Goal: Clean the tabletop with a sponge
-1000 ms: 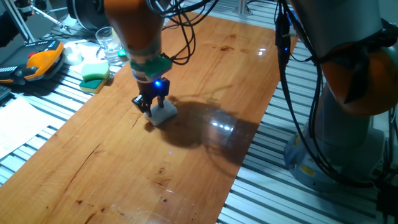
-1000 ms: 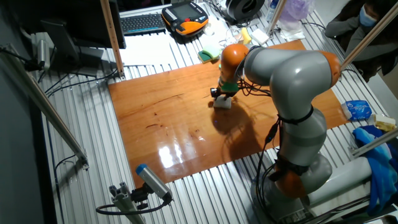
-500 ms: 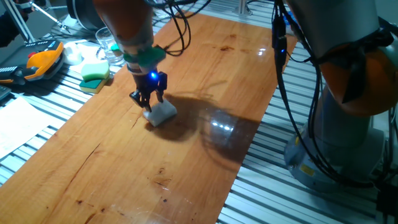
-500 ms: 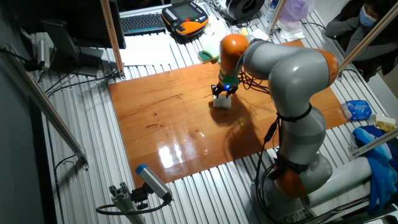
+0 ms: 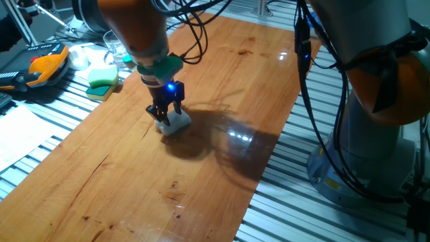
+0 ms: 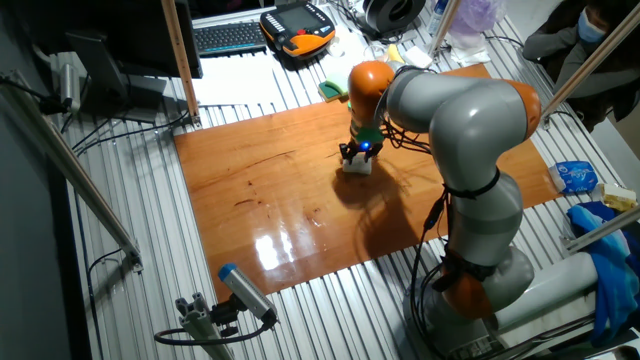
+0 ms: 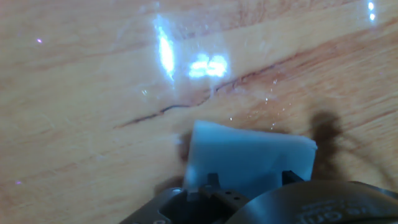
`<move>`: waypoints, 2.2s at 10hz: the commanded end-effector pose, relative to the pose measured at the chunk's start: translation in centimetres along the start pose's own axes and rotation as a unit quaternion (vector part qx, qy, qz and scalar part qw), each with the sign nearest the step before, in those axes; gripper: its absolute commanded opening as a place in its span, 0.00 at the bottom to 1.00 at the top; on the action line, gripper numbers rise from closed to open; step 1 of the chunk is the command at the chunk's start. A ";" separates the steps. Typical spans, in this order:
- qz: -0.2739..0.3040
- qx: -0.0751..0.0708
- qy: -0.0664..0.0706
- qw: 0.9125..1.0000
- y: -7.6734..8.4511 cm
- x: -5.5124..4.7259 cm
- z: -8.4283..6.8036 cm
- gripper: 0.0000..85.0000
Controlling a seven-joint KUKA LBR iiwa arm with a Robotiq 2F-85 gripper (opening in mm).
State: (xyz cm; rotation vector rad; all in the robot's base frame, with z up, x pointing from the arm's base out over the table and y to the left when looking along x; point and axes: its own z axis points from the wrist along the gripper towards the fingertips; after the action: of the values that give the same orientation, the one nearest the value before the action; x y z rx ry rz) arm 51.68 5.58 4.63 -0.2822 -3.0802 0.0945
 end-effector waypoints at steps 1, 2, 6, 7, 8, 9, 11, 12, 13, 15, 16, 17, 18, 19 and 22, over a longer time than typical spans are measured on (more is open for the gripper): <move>0.000 -0.001 -0.006 1.000 -0.1 0.3 0.4 0.60; 0.003 -0.002 -0.012 1.000 0.1 0.5 0.8 0.60; 0.002 -0.009 -0.028 1.000 0.3 -0.1 1.7 0.40; 0.004 -0.018 -0.024 1.000 0.3 -0.3 1.6 0.40; 0.008 -0.021 -0.023 0.999 0.5 -0.5 1.5 0.40; 0.014 -0.022 -0.028 0.999 0.9 -0.8 1.5 0.40; 0.022 -0.024 -0.034 0.999 1.4 -1.3 1.5 0.40; 0.026 -0.026 -0.035 0.999 1.6 -1.5 1.4 0.40; 0.031 -0.030 -0.034 0.999 1.7 -1.7 1.2 0.40; 0.035 -0.033 -0.038 0.998 1.7 -1.8 1.3 0.40; 0.036 -0.033 -0.039 0.998 1.7 -1.9 1.3 0.40; 0.035 -0.033 -0.039 0.998 1.6 -2.0 1.3 0.40; 0.032 -0.033 -0.039 0.998 1.6 -2.1 1.3 0.40; 0.028 -0.032 -0.038 0.998 1.5 -2.1 1.3 0.40; -0.003 -0.026 -0.040 0.999 1.5 -2.1 1.3 0.20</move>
State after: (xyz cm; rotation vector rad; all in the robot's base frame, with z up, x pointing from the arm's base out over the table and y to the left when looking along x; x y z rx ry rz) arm 53.95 6.57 3.13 -0.2788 -3.1665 0.0247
